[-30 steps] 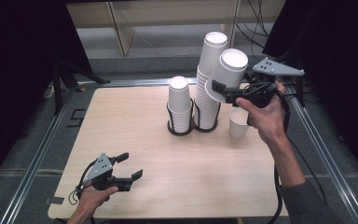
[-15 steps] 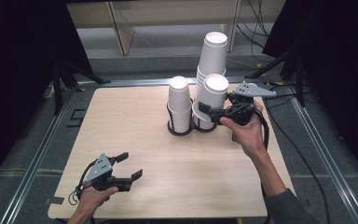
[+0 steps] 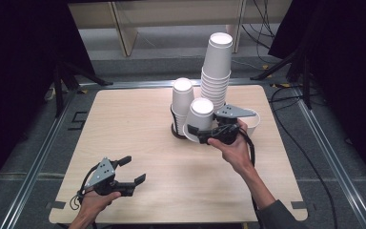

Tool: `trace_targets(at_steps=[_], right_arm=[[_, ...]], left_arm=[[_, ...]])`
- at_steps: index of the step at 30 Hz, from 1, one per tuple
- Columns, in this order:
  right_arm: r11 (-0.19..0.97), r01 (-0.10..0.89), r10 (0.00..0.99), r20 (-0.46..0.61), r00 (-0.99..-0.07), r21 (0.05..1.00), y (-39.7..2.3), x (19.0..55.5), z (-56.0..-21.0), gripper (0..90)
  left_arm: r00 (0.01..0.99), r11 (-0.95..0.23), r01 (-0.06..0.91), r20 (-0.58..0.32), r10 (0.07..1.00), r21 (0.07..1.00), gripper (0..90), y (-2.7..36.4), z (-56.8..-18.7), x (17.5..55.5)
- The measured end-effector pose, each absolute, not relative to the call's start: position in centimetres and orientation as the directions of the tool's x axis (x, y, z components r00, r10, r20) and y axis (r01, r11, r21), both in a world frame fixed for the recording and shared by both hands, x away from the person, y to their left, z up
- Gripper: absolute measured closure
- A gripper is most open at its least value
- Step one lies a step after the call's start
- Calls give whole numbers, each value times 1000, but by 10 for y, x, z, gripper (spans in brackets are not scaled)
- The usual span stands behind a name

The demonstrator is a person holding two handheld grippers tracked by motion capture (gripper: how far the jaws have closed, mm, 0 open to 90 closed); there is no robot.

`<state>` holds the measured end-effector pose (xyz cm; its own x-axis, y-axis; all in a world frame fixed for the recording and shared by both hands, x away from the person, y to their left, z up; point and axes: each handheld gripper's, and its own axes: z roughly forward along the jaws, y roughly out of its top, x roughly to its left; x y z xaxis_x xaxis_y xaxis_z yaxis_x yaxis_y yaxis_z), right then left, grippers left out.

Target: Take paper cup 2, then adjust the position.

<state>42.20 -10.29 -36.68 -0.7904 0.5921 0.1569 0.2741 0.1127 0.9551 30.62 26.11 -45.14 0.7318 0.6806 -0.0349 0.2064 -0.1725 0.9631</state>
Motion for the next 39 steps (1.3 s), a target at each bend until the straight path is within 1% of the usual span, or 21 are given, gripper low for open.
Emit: trace_targets(at_steps=[1, 2, 3, 5, 6, 7, 8, 9, 12, 14, 18, 28, 31, 32, 33, 36, 39], right_arm=[[118, 277, 589, 158, -792, 953, -101, 422, -370, 166], [121, 308, 575, 187, -797, 944, -98, 420, -373, 166], [132, 303, 579, 175, -797, 944, -98, 420, -375, 166], [132, 303, 571, 177, -802, 944, -96, 418, -379, 166], [129, 319, 566, 195, -801, 939, -95, 417, -380, 166], [131, 303, 566, 179, -805, 944, -95, 418, -381, 166], [129, 322, 560, 199, -804, 938, -93, 416, -382, 166], [130, 314, 564, 190, -804, 941, -93, 417, -383, 166], [136, 314, 554, 190, -810, 940, -90, 416, -387, 166], [125, 344, 547, 224, -806, 931, -87, 414, -389, 166], [142, 318, 528, 200, -825, 937, -81, 413, -395, 166], [156, 348, 478, 238, -846, 925, -63, 405, -408, 166], [161, 346, 463, 239, -854, 924, -58, 403, -411, 166], [176, 332, 464, 219, -858, 927, -57, 403, -411, 166], [165, 349, 448, 245, -860, 923, -54, 401, -412, 166], [173, 319, 448, 214, -868, 932, -52, 400, -413, 166], [171, 347, 427, 248, -869, 922, -48, 398, -412, 166]], left_arm=[[732, -175, 208, -35, 680, 962, 147, 261, -451, 306], [729, -189, 217, -31, 684, 958, 147, 261, -451, 305], [729, -189, 219, -31, 684, 957, 147, 261, -451, 305], [730, -191, 219, -31, 682, 957, 147, 261, -452, 305], [732, -188, 216, -32, 681, 958, 147, 260, -452, 306], [735, -179, 210, -34, 677, 961, 147, 260, -453, 306], [735, -183, 212, -33, 677, 960, 147, 260, -453, 306], [733, -195, 219, -29, 680, 956, 147, 260, -452, 306], [734, -180, 215, -37, 678, 960, 147, 260, -453, 306], [735, -180, 214, -37, 677, 960, 147, 260, -453, 306], [739, -176, 211, -39, 673, 961, 147, 260, -453, 306], [739, -173, 217, -46, 672, 961, 147, 259, -453, 306], [739, -170, 217, -48, 672, 961, 146, 259, -453, 306], [740, -172, 217, -47, 671, 961, 147, 259, -453, 306], [741, -170, 215, -48, 670, 962, 147, 258, -453, 306], [741, -170, 214, -46, 670, 962, 147, 258, -453, 306], [744, -169, 213, -48, 666, 962, 147, 259, -454, 305]])
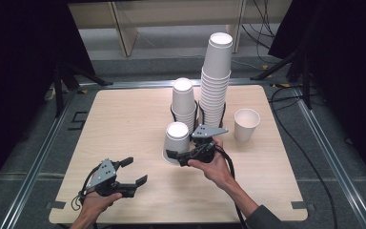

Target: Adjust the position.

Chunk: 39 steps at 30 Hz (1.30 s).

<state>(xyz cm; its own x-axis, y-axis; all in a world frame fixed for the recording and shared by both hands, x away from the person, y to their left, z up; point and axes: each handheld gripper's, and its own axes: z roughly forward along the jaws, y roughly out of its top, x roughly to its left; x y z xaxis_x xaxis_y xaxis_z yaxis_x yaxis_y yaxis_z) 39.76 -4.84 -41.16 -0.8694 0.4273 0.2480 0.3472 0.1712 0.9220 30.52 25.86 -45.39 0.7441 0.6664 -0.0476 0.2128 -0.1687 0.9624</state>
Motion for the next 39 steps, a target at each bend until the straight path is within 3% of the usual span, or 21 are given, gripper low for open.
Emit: trace_targets(at_steps=[1, 12, 16, 22, 31, 35, 39], right_arm=[[168, 315, 431, 218, -876, 934, -48, 398, -411, 166], [180, 324, 396, 233, -888, 929, -31, 392, -413, 166], [179, 379, 375, 293, -879, 908, -23, 386, -414, 166], [203, 318, 360, 232, -904, 926, -15, 386, -416, 167], [222, 308, 330, 226, -917, 925, -3, 379, -418, 167], [210, 356, 312, 282, -907, 911, 2, 374, -418, 168], [215, 330, 312, 255, -915, 919, 5, 375, -419, 168]], left_arm=[[743, -164, 218, -54, 668, 962, 146, 259, -454, 305], [751, -166, 228, -65, 657, 959, 147, 255, -453, 305], [765, -162, 222, -69, 640, 962, 147, 253, -454, 305], [762, -150, 237, -88, 641, 960, 146, 254, -453, 305], [776, -137, 238, -104, 622, 962, 147, 250, -455, 306], [776, -133, 244, -111, 620, 961, 146, 249, -454, 305], [786, -139, 237, -106, 609, 961, 146, 245, -455, 306]])
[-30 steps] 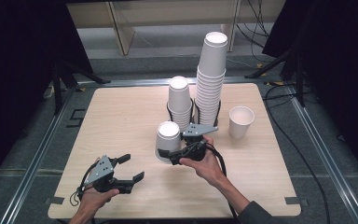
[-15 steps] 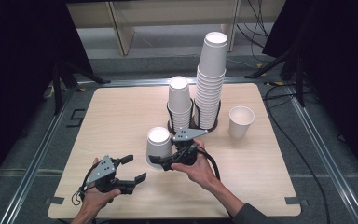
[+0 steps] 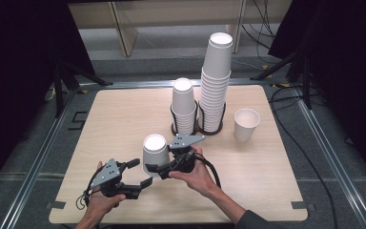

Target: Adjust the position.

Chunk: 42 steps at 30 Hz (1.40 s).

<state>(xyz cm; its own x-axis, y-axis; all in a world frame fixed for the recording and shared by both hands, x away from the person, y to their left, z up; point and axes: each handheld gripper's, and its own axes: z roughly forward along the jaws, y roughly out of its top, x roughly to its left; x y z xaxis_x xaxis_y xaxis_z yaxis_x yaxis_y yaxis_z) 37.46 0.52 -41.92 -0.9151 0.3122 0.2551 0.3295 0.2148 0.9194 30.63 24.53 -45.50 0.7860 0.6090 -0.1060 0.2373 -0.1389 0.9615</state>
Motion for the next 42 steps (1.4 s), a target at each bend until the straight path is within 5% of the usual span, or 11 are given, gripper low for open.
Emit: trace_targets(at_steps=[8, 15, 42], right_arm=[[213, 317, 316, 242, -917, 924, 14, 374, -422, 171], [224, 316, 313, 239, -919, 922, 21, 367, -424, 172], [216, 343, 265, 283, -922, 914, 32, 359, -426, 159]], left_arm=[[785, -133, 241, -113, 609, 961, 133, 241, -456, 307], [777, -125, 247, -119, 618, 961, 29, 239, -457, 308], [779, -115, 248, -128, 614, 962, 34, 237, -457, 305]])
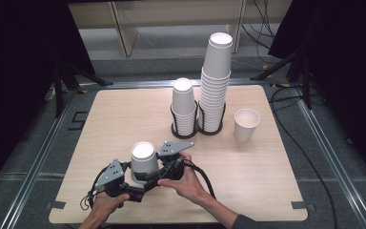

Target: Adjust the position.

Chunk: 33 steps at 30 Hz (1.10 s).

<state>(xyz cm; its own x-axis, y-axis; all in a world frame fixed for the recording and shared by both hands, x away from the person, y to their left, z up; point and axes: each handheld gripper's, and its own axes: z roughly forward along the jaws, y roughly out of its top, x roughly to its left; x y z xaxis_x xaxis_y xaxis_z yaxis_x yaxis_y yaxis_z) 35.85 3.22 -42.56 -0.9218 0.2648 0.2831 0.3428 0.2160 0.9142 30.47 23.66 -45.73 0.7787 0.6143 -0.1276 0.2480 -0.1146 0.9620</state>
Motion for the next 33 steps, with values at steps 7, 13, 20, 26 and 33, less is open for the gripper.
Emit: trace_targets(at_steps=[7, 13, 20, 26, 33], right_arm=[[250, 333, 270, 265, -926, 909, 31, 357, -421, 129], [270, 323, 258, 255, -932, 907, 29, 359, -418, 123], [261, 305, 262, 237, -936, 916, 21, 364, -405, 148], [259, 288, 273, 217, -937, 922, 14, 368, -386, 152], [315, 303, 259, 226, -939, 899, 7, 371, -376, 152]], left_arm=[[789, -137, 217, -91, 608, 966, 85, 237, -456, 304], [801, -151, 191, -64, 596, 970, 110, 236, -457, 304], [805, -169, 182, -48, 591, 969, 133, 233, -459, 304], [804, -212, 160, -3, 595, 964, 144, 235, -456, 303], [805, -227, 147, 16, 592, 963, 149, 235, -456, 303]])
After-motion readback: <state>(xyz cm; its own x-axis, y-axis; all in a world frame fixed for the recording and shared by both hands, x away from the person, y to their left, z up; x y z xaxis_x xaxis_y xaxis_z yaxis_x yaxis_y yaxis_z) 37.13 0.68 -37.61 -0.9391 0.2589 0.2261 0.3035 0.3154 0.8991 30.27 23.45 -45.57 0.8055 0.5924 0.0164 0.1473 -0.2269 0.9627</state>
